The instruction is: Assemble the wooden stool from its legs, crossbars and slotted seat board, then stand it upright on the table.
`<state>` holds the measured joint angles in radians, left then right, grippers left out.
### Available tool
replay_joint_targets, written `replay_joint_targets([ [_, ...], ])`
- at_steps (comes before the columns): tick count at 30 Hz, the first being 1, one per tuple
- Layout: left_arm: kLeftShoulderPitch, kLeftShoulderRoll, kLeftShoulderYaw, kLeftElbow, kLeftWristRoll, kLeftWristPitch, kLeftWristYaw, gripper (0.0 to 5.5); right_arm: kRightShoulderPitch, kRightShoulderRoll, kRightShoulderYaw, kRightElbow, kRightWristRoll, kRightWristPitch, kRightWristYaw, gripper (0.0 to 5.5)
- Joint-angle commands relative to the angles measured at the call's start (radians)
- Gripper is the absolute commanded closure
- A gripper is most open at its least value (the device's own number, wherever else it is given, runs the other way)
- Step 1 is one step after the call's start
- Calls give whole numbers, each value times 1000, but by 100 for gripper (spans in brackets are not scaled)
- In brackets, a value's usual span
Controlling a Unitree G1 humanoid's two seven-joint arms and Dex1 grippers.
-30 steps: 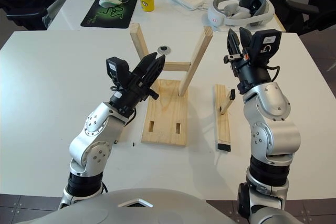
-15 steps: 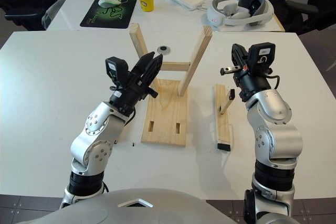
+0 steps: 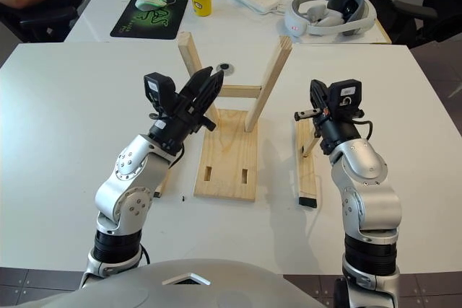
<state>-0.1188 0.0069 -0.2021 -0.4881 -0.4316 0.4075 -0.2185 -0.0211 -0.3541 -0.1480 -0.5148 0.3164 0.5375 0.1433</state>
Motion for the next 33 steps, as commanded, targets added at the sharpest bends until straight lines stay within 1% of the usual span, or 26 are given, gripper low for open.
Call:
replay_joint_targets([
  [1,-19,6,7,8,-5,16,-8,415,-19,11,5,30,-24,10,-8,548],
  [4,-22,5,9,11,-3,17,-12,415,-61,31,-23,2,-8,-29,-14,548],
  [8,-18,5,11,14,0,12,-16,415,-131,37,-61,-102,8,-113,-9,548],
  [14,-16,3,5,12,2,12,-18,415,-170,27,-63,-141,1,-133,-9,548],
  [17,-17,5,6,9,-2,15,-21,415,-157,24,-47,-153,-15,-147,-1,548],
  [19,-39,5,-5,25,-14,28,-44,415,18,37,-16,-122,-77,-186,6,548],
  [20,-53,10,-5,28,-20,39,-53,415,138,30,38,-25,-117,-152,10,548],
  [21,-62,13,-3,30,-23,47,-59,415,218,25,76,45,-145,-127,14,548],
  [22,-74,23,6,23,-33,63,-65,415,288,34,86,110,-148,-70,7,548],
  [24,-86,34,17,16,-44,79,-72,415,351,52,84,166,-145,-25,-1,548],
  [26,-86,42,30,10,-49,87,-71,415,329,68,75,136,-126,-49,-4,548],
  [28,-87,42,34,12,-49,87,-69,415,259,88,54,100,-104,-105,-14,548],
  [33,-78,26,20,12,-41,78,-57,415,161,82,38,66,-112,-146,-14,548],
])
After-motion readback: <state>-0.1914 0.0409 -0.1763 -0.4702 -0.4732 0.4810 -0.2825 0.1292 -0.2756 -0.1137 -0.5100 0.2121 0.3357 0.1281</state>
